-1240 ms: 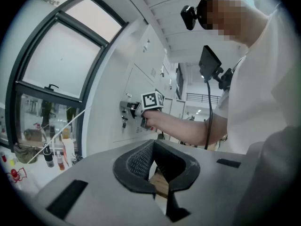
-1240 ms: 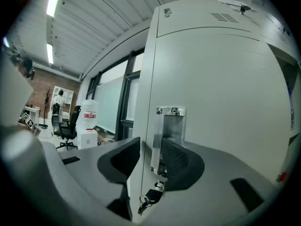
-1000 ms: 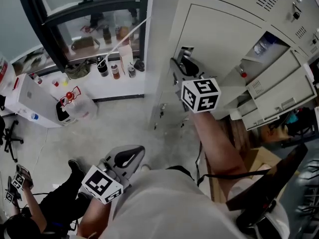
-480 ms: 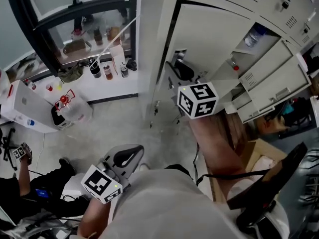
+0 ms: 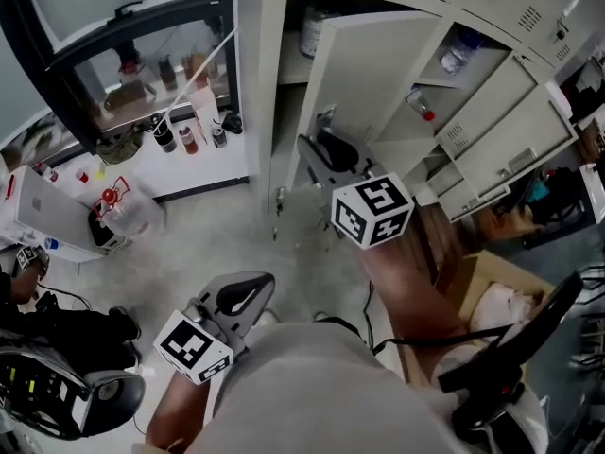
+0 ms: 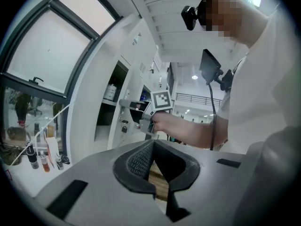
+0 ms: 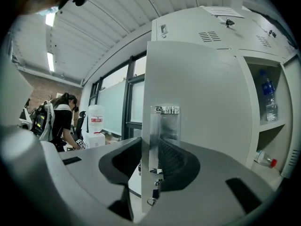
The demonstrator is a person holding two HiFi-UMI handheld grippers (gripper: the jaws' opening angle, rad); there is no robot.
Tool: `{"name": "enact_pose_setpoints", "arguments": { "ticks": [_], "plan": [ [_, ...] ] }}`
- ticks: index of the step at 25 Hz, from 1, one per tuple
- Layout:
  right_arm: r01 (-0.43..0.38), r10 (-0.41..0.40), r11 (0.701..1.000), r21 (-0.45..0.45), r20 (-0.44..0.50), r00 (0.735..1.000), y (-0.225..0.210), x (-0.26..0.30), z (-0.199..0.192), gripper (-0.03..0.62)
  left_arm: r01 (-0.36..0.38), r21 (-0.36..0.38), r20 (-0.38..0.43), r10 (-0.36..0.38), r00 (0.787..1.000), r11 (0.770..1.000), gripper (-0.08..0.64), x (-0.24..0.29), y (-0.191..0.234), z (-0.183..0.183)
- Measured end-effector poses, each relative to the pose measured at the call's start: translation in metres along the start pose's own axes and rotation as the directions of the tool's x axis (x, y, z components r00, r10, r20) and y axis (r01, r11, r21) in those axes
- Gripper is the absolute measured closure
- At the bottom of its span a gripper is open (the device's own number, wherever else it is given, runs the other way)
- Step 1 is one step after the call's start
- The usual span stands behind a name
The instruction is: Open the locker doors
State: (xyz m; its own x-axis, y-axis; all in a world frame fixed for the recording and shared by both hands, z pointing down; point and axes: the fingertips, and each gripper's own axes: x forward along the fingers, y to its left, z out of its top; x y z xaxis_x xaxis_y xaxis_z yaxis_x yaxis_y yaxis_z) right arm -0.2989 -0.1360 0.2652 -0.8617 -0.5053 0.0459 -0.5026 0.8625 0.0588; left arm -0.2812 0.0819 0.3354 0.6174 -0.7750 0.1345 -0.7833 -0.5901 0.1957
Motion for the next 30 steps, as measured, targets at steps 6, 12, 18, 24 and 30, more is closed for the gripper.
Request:
{"name": "enact_pose_setpoints", "arguments": {
  "ticks": [6, 12, 18, 24, 30],
  "plan": [
    [-0.057, 0.057, 0.998, 0.014, 0.004, 0.998, -0.002, -0.029, -0.002, 0.495, 0.012, -0.012, -0.008, -0.012, 1.000, 1.000, 0.551, 0.029, -0.015, 0.000],
    [-0.130, 0.130, 0.991, 0.020, 0.018, 0.991, -0.006, -0.059, -0.005, 0.495, 0.029, -0.017, -0.018, -0.030, 0.999, 0.999, 0.551, 0.066, -0.036, 0.002],
    [-0.209, 0.208, 0.978, 0.010, 0.040, 0.977, -0.016, -0.091, -0.006, 0.495, 0.042, -0.013, -0.029, -0.042, 0.999, 0.999, 0.551, 0.101, -0.058, 0.004],
    [-0.284, 0.282, 0.959, 0.011, 0.069, 0.957, -0.028, -0.124, -0.010, 0.495, 0.044, -0.007, -0.037, -0.045, 0.998, 0.999, 0.551, 0.130, -0.081, 0.003],
    [-0.349, 0.348, 0.937, 0.008, 0.078, 0.934, -0.045, -0.152, -0.013, 0.495, 0.038, 0.003, -0.041, -0.038, 0.998, 0.999, 0.551, 0.157, -0.103, 0.003]
  ]
}}
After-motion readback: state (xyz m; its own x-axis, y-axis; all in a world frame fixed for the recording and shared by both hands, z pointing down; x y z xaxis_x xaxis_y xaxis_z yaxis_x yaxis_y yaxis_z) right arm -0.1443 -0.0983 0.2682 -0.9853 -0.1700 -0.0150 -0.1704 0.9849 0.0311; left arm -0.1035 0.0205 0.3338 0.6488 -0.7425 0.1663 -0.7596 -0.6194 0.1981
